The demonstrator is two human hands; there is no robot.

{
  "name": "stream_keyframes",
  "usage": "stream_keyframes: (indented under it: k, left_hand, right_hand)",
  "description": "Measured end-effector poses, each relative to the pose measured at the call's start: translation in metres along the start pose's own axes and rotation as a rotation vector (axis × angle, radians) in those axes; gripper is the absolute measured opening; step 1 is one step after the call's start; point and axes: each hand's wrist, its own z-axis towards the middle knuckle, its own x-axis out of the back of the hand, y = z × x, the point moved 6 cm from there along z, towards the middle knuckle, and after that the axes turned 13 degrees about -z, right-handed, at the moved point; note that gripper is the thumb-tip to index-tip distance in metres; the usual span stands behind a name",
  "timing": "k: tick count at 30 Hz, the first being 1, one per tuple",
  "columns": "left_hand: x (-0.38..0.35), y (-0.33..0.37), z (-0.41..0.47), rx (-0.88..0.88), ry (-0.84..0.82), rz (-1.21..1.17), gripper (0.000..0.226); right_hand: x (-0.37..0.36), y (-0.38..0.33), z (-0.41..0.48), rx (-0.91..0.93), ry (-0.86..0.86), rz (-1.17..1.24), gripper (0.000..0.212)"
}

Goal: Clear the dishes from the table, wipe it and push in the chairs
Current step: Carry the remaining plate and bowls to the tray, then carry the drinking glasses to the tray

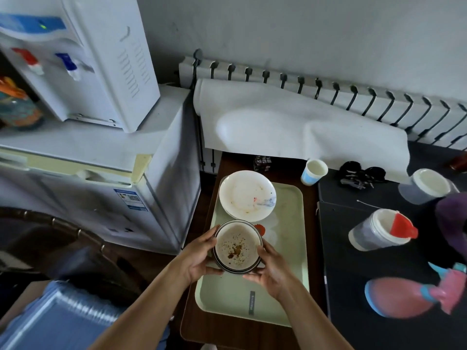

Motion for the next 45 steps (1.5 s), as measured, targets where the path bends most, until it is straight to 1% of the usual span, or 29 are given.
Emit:
stream_keyframes:
  k: [2, 4, 6, 9, 10, 14, 19, 21, 25, 27, 29, 33, 36, 41, 45]
  left_hand:
    - [0.001, 0.001, -0.011, -0.03, 0.019, -0.008, 0.038]
    - [0.004, 0.001, -0.033, -0.068, 0.015, -0.001, 0.038]
    - [0.01, -0.003, -0.056, -0.11, 0.006, -0.006, 0.04]
    - [0.031, -0.013, -0.096, -0.198, 0.02, -0.07, 0.042]
    - [0.037, -0.017, -0.107, -0.228, 0.029, -0.103, 0.041]
    - [0.073, -0.031, -0.169, -0.392, 0.091, -0.24, 0.041]
    - [0.114, -0.036, -0.237, -0.587, 0.155, -0.421, 0.043]
    - [0.137, -0.04, -0.265, -0.657, 0.202, -0.483, 0.045]
    - [0.183, -0.055, -0.316, -0.74, 0.255, -0.536, 0.05]
    - [0.219, -0.07, -0.345, -0.787, 0.326, -0.59, 0.049]
    - [0.257, -0.091, -0.376, -0.825, 0.402, -0.642, 0.047]
    - [0.32, -0.132, -0.432, -0.861, 0.486, -0.733, 0.049]
    - [0.377, -0.174, -0.487, -0.89, 0.572, -0.813, 0.048]
    - [0.454, -0.242, -0.574, -0.973, 0.693, -0.914, 0.037]
    - [0.516, -0.299, -0.634, -1.015, 0.77, -1.012, 0.047]
  right_hand:
    - [0.002, -0.002, -0.006, 0.019, 0.054, -0.023, 0.035]
    - [0.008, -0.001, -0.019, 0.04, 0.159, -0.041, 0.04]
    - [0.013, 0.0, -0.038, 0.055, 0.258, -0.05, 0.037]
    - [0.006, 0.011, -0.067, 0.067, 0.319, -0.042, 0.031]
    - [0.001, 0.015, -0.076, 0.075, 0.315, -0.045, 0.029]
    - [-0.048, 0.036, -0.118, 0.134, 0.149, -0.053, 0.019]
    - [-0.119, 0.039, -0.174, 0.268, -0.159, -0.09, 0.042]
    - [-0.148, 0.042, -0.194, 0.299, -0.287, -0.159, 0.051]
    - [-0.203, 0.058, -0.224, 0.324, -0.476, -0.249, 0.057]
    - [-0.239, 0.077, -0.243, 0.315, -0.555, -0.292, 0.058]
    - [-0.276, 0.105, -0.261, 0.295, -0.623, -0.329, 0.059]
    - [-0.335, 0.164, -0.294, 0.251, -0.731, -0.408, 0.059]
    - [-0.384, 0.224, -0.33, 0.219, -0.806, -0.476, 0.058]
    - [-0.457, 0.319, -0.392, 0.156, -0.915, -0.545, 0.056]
    - [-0.508, 0.396, -0.442, 0.102, -0.991, -0.611, 0.055]
